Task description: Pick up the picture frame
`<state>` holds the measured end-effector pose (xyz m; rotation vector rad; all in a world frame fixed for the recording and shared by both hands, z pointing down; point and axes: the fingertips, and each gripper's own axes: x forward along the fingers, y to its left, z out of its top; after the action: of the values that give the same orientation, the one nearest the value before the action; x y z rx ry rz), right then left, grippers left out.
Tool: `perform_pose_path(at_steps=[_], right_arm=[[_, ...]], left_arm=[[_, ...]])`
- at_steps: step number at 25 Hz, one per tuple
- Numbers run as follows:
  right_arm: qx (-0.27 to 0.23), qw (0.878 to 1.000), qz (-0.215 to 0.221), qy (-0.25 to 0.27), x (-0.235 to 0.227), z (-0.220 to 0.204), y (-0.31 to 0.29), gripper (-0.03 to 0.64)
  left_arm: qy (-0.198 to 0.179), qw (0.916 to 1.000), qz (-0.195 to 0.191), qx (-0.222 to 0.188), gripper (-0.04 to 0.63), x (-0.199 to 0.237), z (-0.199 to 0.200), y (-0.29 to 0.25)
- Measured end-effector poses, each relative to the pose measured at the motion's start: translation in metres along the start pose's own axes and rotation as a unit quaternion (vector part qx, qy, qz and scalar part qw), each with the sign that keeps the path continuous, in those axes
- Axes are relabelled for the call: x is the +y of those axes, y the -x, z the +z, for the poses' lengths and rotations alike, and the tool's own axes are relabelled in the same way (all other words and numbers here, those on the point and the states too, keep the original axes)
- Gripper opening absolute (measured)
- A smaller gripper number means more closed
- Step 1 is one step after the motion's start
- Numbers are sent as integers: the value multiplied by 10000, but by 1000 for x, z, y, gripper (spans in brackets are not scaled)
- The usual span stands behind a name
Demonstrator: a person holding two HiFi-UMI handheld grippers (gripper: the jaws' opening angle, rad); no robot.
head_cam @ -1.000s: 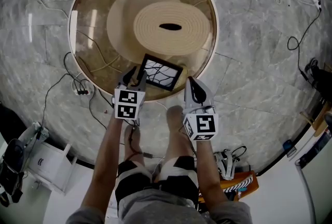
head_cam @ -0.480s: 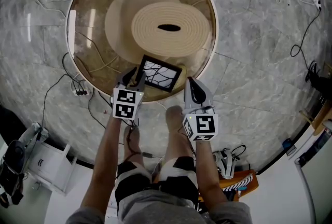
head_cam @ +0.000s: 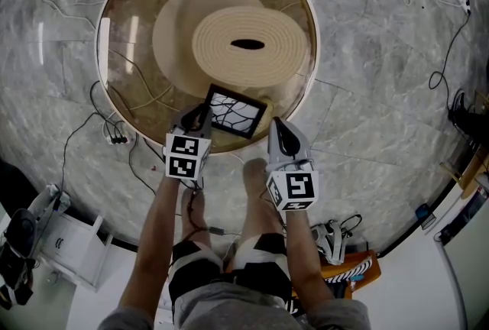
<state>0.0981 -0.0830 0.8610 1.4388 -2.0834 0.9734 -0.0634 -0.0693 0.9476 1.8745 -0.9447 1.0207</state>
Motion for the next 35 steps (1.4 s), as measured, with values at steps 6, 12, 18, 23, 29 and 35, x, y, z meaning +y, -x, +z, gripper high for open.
perform_pose_path(at_steps=[6,12,18,23,29,35], right_arm=[[10,10000,-13,56,2,2,-1,-2],[9,9999,-30,135,6,7,7,-2],[-55,9996,-26,258,11,20,14,-2],[-81,9987,-85,498,17,33,21,-2],[-160,9983,-137,547,31,60,42,-2],[-432,9967,-246,641,45,106,72,-2]], left_arm=[[-10,9999,52,-119,77,4,0,1],[41,9998,70,-192,78,4,3,10],[-3,9989,77,-452,78,2,20,29],[-7,9979,98,-641,78,0,36,51],[-96,9959,110,-894,78,-7,60,97],[-128,9921,159,-1237,77,-13,95,153]])
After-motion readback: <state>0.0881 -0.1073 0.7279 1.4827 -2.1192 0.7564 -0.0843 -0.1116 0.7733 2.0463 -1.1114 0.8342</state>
